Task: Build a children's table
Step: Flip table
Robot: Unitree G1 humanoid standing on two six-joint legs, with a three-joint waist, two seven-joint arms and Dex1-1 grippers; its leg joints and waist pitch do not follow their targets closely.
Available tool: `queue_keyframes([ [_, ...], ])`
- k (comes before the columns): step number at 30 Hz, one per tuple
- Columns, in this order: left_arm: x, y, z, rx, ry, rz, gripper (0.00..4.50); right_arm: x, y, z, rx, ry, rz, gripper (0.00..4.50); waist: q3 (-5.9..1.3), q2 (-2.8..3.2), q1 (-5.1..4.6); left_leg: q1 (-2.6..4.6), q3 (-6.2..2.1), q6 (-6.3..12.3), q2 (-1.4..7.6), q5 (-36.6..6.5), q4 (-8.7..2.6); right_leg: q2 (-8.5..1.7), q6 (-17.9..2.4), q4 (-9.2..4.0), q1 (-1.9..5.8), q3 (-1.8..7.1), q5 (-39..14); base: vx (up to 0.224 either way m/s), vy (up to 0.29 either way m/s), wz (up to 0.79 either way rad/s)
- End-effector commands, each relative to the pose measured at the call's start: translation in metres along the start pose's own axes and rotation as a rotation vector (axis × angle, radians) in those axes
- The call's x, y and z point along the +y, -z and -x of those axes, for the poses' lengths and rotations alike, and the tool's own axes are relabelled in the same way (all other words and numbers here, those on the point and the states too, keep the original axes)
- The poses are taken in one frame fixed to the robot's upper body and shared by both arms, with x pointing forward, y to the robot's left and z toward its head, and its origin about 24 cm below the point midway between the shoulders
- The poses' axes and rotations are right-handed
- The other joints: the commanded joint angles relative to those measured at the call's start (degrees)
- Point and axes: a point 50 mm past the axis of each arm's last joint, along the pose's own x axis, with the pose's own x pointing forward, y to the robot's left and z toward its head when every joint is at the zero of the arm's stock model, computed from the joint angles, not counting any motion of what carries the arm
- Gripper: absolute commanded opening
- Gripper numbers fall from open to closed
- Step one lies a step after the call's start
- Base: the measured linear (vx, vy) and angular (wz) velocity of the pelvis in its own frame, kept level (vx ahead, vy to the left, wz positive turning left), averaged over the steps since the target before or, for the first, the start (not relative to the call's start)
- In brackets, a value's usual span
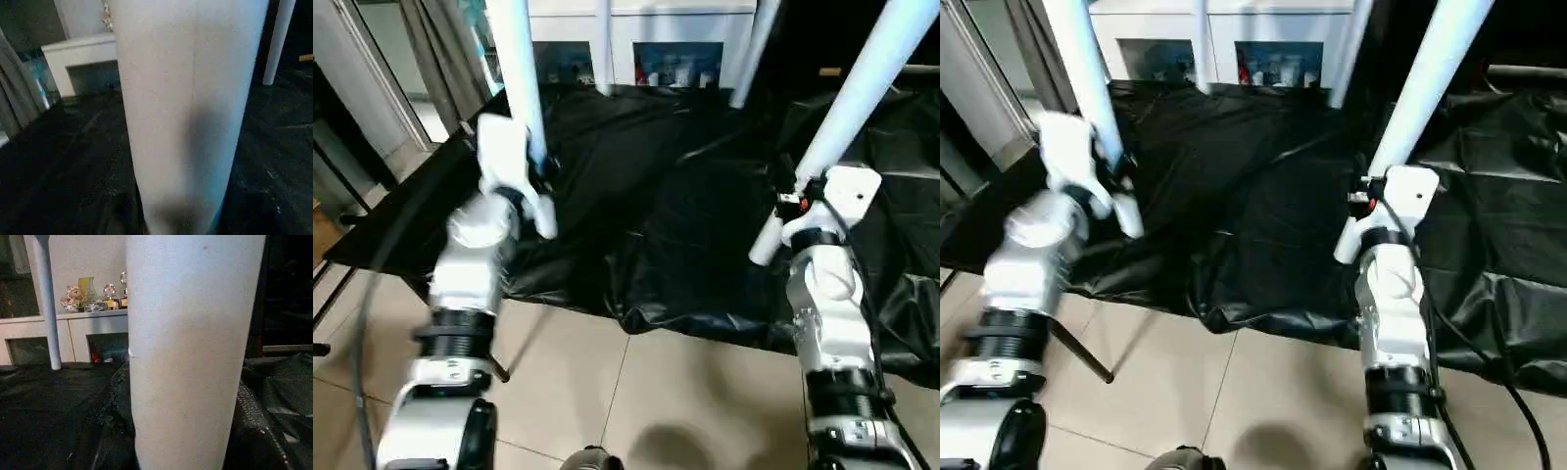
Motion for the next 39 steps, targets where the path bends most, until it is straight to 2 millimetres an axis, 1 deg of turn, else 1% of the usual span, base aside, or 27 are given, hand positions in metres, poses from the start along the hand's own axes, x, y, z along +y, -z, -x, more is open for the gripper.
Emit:
queue_keyframes([
  [1, -0.016, 0.012, -0.004, 0.046, 0.065, -0.079, 1.61, 0.017, -0.001, 0.0, -0.011, -0.065, -0.016, 1.52, -4.07, -0.77, -1.43, 3.49, -1.93, -0.22, 4.12, -20.22, -6.09, -3.06, -9.25, -4.82, 1.09, 2.1, -13.57, 0.0, 0.0, 0.0],
  [2, -0.015, 0.017, -0.004, 0.056, 0.053, -0.069, 1.61, 0.021, 0.001, 0.0, 0.003, -0.091, -0.016, 1.52, -4.22, -1.18, -1.85, 3.85, -1.87, -1.26, 4.17, -20.81, -6.34, -3.15, -8.75, -5.07, 1.24, 2.23, -13.7, 0.0, 0.0, 0.0],
  [3, -0.014, 0.02, -0.004, 0.062, 0.045, -0.063, 1.61, 0.023, 0.003, -0.001, 0.012, -0.109, -0.016, 1.52, -4.27, -0.93, -2.06, 4.09, -1.83, -1.62, 4.14, -20.39, -6.44, -3.1, -8.66, -5.12, 1.15, 2.27, -12.19, 0.0, 0.0, 0.0],
  [4, -0.013, 0.023, -0.004, 0.067, 0.038, -0.057, 1.61, 0.025, 0.005, -0.001, 0.024, -0.126, -0.016, 1.52, -4.22, -1.54, -2.46, 4.09, -1.69, -1.54, 4.2, -20.04, -6.53, -3.03, -8.79, -5.23, 1.15, 2.32, -11.3, 0.0, 0.0, 0.0],
  [7, -0.012, 0.028, -0.004, 0.075, 0.025, -0.047, 1.61, 0.031, 0.014, -0.001, 0.081, -0.175, 0.007, 1.52, -4.31, -1.72, -3.27, 3.6, -1.85, -0.91, 4.23, -17.74, -6.84, -3.36, -9.13, -5.01, 2.14, 2.26, -9.73, 0.0, 0.0, 0.0],
  [9, -0.011, 0.033, -0.004, 0.082, 0.019, -0.051, 1.61, 0.036, 0.021, -0.001, 0.124, -0.214, 0.016, 1.52, -4.29, -3.22, -4.08, 3.52, -1.66, -0.14, 4.21, -16.89, -6.87, -3.54, -9.37, -4.97, 2.42, 2.34, -10.14, 0.0, 0.0, 0.0],
  [10, -0.01, 0.036, -0.005, 0.089, 0.016, -0.052, 1.61, 0.039, 0.025, 0.0, 0.146, -0.239, 0.018, 1.52, -4.19, -2.87, -4.09, 3.71, -1.73, -0.5, 4.3, -17.86, -7.11, -3.5, -9.21, -5.14, 2.35, 2.32, -11.39, 0.0, 0.0, 0.0],
  [11, -0.009, 0.038, -0.005, 0.095, 0.013, -0.056, 1.61, 0.042, 0.028, 0.0, 0.161, -0.262, 0.022, 1.52, -4.06, -4.82, -4.77, 3.81, -1.56, -0.79, 4.42, -18.83, -7.24, -3.33, -8.84, -5.62, 2.3, 2.37, -12.51, 0.0, 0.0, 0.0],
  [12, -0.008, 0.039, -0.006, 0.097, 0.015, -0.064, 1.61, 0.044, 0.029, 0.001, 0.171, -0.281, 0.028, 1.52, -3.96, -5.38, -5.04, 3.97, -1.55, -1.12, 4.49, -19.66, -7.41, -3.38, -9.0, -5.62, 2.26, 2.43, -13.53, 0.0, 0.0, 0.0],
  [13, -0.008, 0.039, -0.006, 0.097, 0.015, -0.064, 1.61, 0.044, 0.029, 0.001, 0.171, -0.282, 0.028, 1.87, -3.95, -5.05, -5.08, 4.07, -1.61, -1.34, 4.4, -20.07, -7.36, -3.5, -9.05, -5.51, 2.19, 2.47, -14.21, 0.0, 0.0, 0.0],
  [14, -0.005, 0.041, -0.007, 0.109, 0.016, -0.068, 2.17, 0.048, 0.03, 0.001, 0.175, -0.306, 0.014, 2.07, -3.79, -4.84, -5.37, 4.33, -1.52, -1.97, 4.4, -21.42, -7.47, -3.49, -8.85, -5.91, 1.88, 2.61, -15.6, 0.0, 0.0, 0.0],
  [15, -0.003, 0.041, -0.007, 0.114, 0.018, -0.065, 2.31, 0.049, 0.028, 0.001, 0.17, -0.316, 0.0, 2.21, -3.77, -6.18, -5.66, 4.01, -1.56, -1.68, 4.37, -21.3, -7.47, -3.7, -8.61, -5.88, 2.37, 2.69, -16.59, 0.0, 0.0, 0.0],
  [17, 0.002, 0.043, -0.006, 0.129, 0.01, -0.063, 2.31, 0.051, 0.026, 0.001, 0.163, -0.331, -0.013, 2.24, -3.44, -6.0, -6.03, 4.22, -1.76, -2.82, 4.51, -23.81, -7.86, -3.66, -7.82, -6.31, 2.14, 2.8, -19.85, 0.0, 0.0, 0.0],
  [20, 0.009, 0.046, -0.002, 0.139, 0.011, -0.072, 2.52, 0.049, 0.024, 0.004, 0.155, -0.331, -0.026, 2.62, -3.56, -6.42, -6.59, 4.21, -1.84, -3.45, 4.69, -23.42, -8.0, -3.53, -8.72, -6.0, 2.23, 2.92, -16.34, 0.0, 0.0, 0.0],
  [21, 0.01, 0.047, -0.001, 0.14, 0.016, -0.076, 2.68, 0.049, 0.024, 0.005, 0.153, -0.329, -0.029, 2.68, -3.55, -5.94, -6.43, 4.22, -1.9, -3.34, 4.65, -23.32, -8.0, -3.58, -9.02, -5.91, 2.27, 2.96, -15.77, 0.0, 0.0, 0.0],
  [22, 0.013, 0.048, 0.002, 0.14, 0.024, -0.084, 2.76, 0.047, 0.022, 0.007, 0.148, -0.325, -0.037, 2.8, -3.59, -6.35, -6.62, 4.01, -1.7, -2.88, 4.65, -22.45, -7.92, -3.55, -9.51, -5.87, 2.34, 3.03, -14.25, 0.0, 0.0, 0.0],
  [24, 0.02, 0.053, 0.011, 0.138, 0.045, -0.097, 2.81, 0.04, 0.019, 0.013, 0.134, -0.315, -0.054, 2.92, -3.71, -5.7, -6.31, 3.82, -1.63, -1.68, 4.69, -19.79, -7.94, -3.49, -10.21, -5.69, 2.6, 3.12, -10.37, 0.0, 0.0, 0.0],
  [27, 0.026, 0.053, 0.019, 0.118, 0.044, -0.092, 3.13, 0.034, 0.015, 0.019, 0.12, -0.313, -0.07, 3.16, -4.08, -5.63, -6.04, 3.7, -1.46, 0.71, 4.87, -14.47, -7.65, -3.5, -12.54, -4.71, 3.21, 3.01, -1.72, 0.0, 0.0, 0.0],
  [28, 0.029, 0.053, 0.023, 0.107, 0.043, -0.093, 3.19, 0.03, 0.014, 0.022, 0.113, -0.306, -0.063, 3.24, -4.16, -4.55, -5.76, 3.84, -1.52, 0.8, 4.76, -14.1, -7.57, -3.48, -12.89, -4.5, 3.1, 2.93, -0.8, 0.0, 0.0, 0.0],
  [29, 0.032, 0.052, 0.028, 0.093, 0.04, -0.087, 3.21, 0.027, 0.012, 0.025, 0.107, -0.301, -0.061, 3.35, -4.12, -5.03, -5.94, 3.84, -1.44, 1.14, 4.93, -13.9, -7.62, -3.35, -13.27, -4.58, 3.19, 2.91, 0.27, 0.0, 0.0, 0.0],
  [30, 0.033, 0.051, 0.032, 0.078, 0.037, -0.08, 3.21, 0.023, 0.01, 0.027, 0.1, -0.292, -0.052, 3.35, -4.32, -5.09, -5.76, 3.83, -1.37, 1.98, 4.99, -11.98, -7.4, -3.42, -13.98, -4.26, 3.41, 2.86, 3.25, 0.0, 0.0, 0.0],
  [31, 0.034, 0.048, 0.042, 0.028, 0.035, -0.075, 3.34, 0.016, 0.005, 0.033, 0.084, -0.272, -0.029, 3.44, -4.42, -4.49, -5.59, 3.86, -1.36, 2.74, 5.02, -9.99, -7.27, -3.48, -14.69, -3.91, 3.52, 2.77, 5.74, 0.0, 0.0, 0.0],
  [32, 0.035, 0.045, 0.047, -0.013, 0.024, -0.071, 3.47, 0.013, 0.002, 0.036, 0.077, -0.267, -0.021, 3.44, -4.33, -4.89, -5.74, 3.77, -1.22, 3.64, 5.08, -9.33, -7.22, -3.36, -14.87, -4.04, 3.54, 2.74, 6.73, 0.0, 0.0, 0.0],
  [35, 0.035, 0.037, 0.062, -0.118, 0.002, -0.004, 3.57, 0.006, -0.006, 0.046, 0.051, -0.258, -0.013, 3.44, -3.94, -5.11, -5.59, 3.86, -1.04, 3.86, 5.31, -12.21, -7.64, -3.52, -14.9, -4.53, 3.58, 2.85, 2.05, 0.0, 0.0, 0.0],
  [36, 0.033, 0.035, 0.074, -0.158, 0.004, 0.037, 3.57, 0.002, -0.01, 0.053, 0.037, -0.252, -0.017, 3.44, -3.7, -5.1, -5.74, 3.95, -0.9, 2.82, 5.27, -15.01, -7.91, -3.39, -14.42, -4.96, 3.34, 2.91, -2.24, 0.0, 0.0, 0.0],
  [37, 0.032, 0.035, 0.078, -0.165, 0.005, 0.043, 3.57, 0.0, -0.012, 0.056, 0.033, -0.249, -0.016, 3.44, -3.49, -5.78, -5.8, 3.93, -0.77, 2.4, 5.3, -16.33, -8.05, -3.29, -14.08, -5.29, 3.24, 2.99, -4.42, 0.0, 0.0, 0.0],
  [39, 0.025, 0.037, 0.098, -0.17, 0.012, 0.039, 3.57, -0.009, -0.014, 0.068, 0.038, -0.226, -0.002, 3.44, -3.19, -5.82, -5.65, 4.04, -0.89, 0.67, 5.58, -19.51, -8.39, -3.4, -11.78, -5.7, 2.98, 3.24, -10.75, 0.0, 0.0, 0.0],
])
